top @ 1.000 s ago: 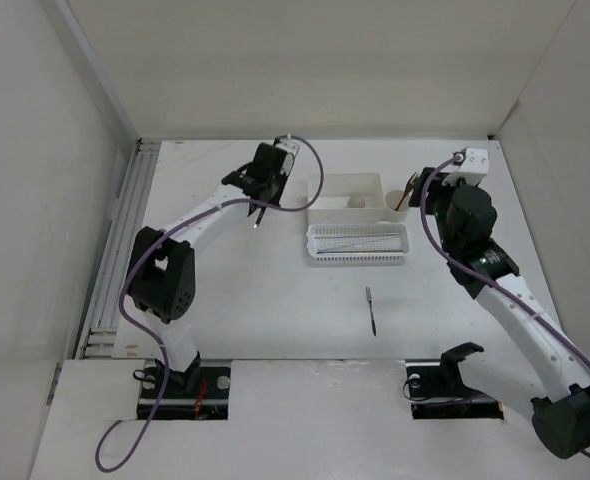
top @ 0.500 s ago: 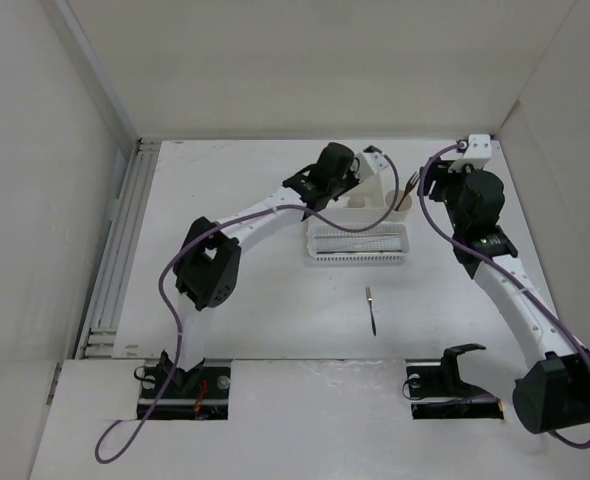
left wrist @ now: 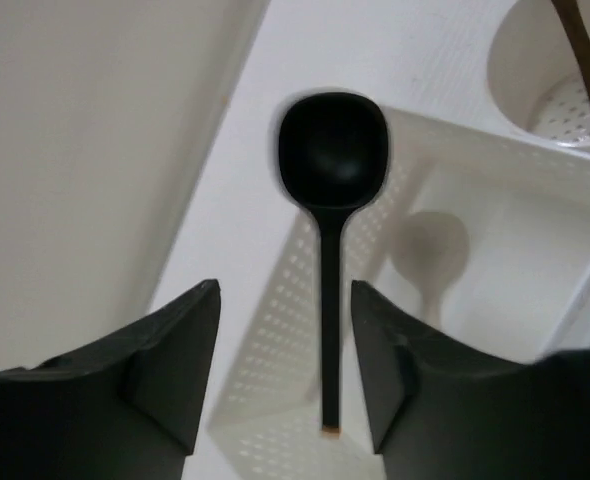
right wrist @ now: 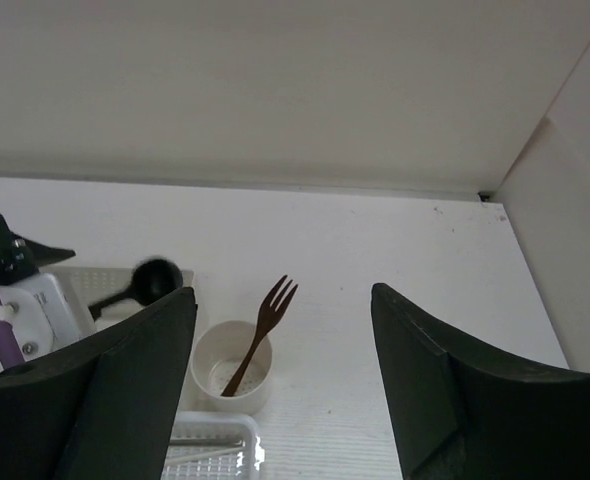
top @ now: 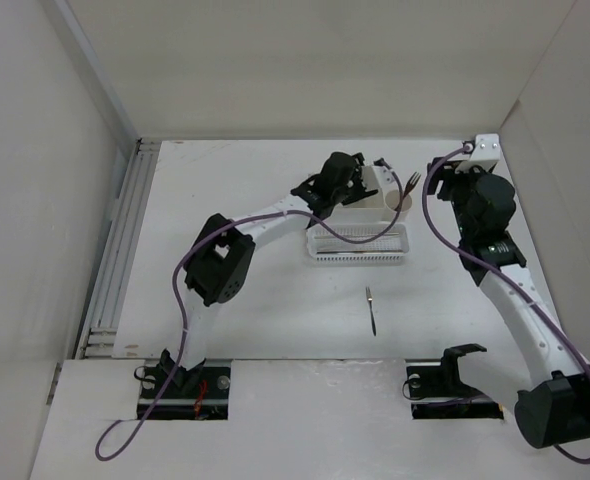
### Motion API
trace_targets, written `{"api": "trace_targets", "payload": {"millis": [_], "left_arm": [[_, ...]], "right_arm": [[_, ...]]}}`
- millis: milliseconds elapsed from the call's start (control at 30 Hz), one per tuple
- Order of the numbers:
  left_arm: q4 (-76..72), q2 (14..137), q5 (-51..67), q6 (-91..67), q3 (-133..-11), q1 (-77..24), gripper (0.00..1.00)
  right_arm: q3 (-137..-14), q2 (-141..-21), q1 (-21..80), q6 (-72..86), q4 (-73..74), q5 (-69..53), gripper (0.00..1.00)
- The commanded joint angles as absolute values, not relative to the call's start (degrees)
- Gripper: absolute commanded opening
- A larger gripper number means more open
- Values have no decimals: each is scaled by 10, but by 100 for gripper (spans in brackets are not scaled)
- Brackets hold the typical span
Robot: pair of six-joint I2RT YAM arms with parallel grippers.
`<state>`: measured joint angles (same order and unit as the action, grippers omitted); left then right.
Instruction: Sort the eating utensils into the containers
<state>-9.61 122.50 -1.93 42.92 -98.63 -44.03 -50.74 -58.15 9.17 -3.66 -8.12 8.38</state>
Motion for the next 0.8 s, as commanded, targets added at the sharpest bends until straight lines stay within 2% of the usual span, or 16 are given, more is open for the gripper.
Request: {"api": "trace_targets", "payload": {"millis": [0, 33, 67, 100, 133, 267, 367, 433, 667, 767], "left_arm": [[-116, 1177, -15, 410, -948, -441, 55], [-116, 1167, -15, 398, -937, -436, 62], [-116, 1146, -15, 388, -926, -430, 64], [-121, 1137, -15, 380, -919, -430, 71], [-121, 1127, -15, 374, -908, -430, 71], [-98, 1072, -28, 342, -908, -424, 71], [-60, 1028, -83, 274, -903, -411, 72], [5, 1002, -114, 204, -903, -388, 72], [174, 936, -165, 69, -825, -283, 72], [196, 905, -165, 45, -783, -237, 72]], "right_arm": [[-548, -566, 91, -64, -91, 91, 76], [-556, -566, 91, -64, -80, 84, 81], [-565, -566, 91, -64, -65, 77, 86], [-575, -574, 91, -64, -28, 61, 96], [-593, -574, 91, -59, -5, 55, 100], [-640, -586, 114, -23, 125, 62, 100], [-672, -592, 161, 15, 258, 108, 100], [-678, -604, 190, 88, 347, 124, 100], [-611, -673, 365, 364, 493, 142, 100], [-570, -680, 407, 419, 493, 140, 88]]}}
